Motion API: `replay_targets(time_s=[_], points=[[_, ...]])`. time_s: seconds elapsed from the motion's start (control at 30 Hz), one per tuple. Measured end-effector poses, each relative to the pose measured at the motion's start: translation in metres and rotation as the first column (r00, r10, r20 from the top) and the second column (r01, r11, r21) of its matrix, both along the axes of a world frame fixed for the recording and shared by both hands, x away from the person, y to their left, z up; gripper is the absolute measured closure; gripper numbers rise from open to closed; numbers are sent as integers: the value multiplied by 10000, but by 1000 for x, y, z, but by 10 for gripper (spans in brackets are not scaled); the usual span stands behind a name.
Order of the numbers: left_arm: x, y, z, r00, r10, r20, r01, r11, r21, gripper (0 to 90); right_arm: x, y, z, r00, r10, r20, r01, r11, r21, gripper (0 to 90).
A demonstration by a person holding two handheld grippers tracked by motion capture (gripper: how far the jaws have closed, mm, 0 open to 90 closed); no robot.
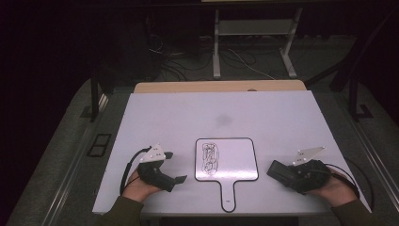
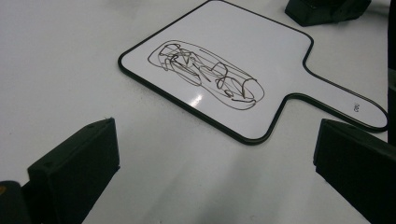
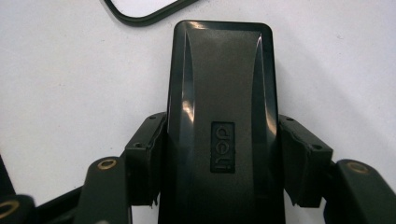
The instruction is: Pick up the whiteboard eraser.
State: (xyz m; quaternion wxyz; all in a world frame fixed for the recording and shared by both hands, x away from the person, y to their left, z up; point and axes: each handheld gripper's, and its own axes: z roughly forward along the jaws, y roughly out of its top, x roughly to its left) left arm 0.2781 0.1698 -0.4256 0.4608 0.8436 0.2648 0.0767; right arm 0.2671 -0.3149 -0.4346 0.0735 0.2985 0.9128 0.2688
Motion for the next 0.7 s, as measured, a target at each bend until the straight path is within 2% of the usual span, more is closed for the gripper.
replay_targets(time_s=[0.2, 0.27, 0.4, 0.7], points=[[0, 0, 0, 10000, 12, -7, -12, 10000, -5, 0, 3, -1, 1, 9998, 107, -169, -107, 9999, 9, 382], [0, 0, 0, 10000, 7, -10, -7, 10000, -12, 0, 5, -2, 2, 9990, 63, -433, -56, 9999, 144, 384], [0, 0, 0, 10000, 15, 2, -14, 10000, -34, 0, 7, -6, 4, 9984, -32, -569, 50, 9995, 323, 384], [1, 2, -1, 10000, 54, -43, -54, 10000, -72, 0, 9, -5, 9, 9991, -18, -434, 36, 9991, 424, 386]])
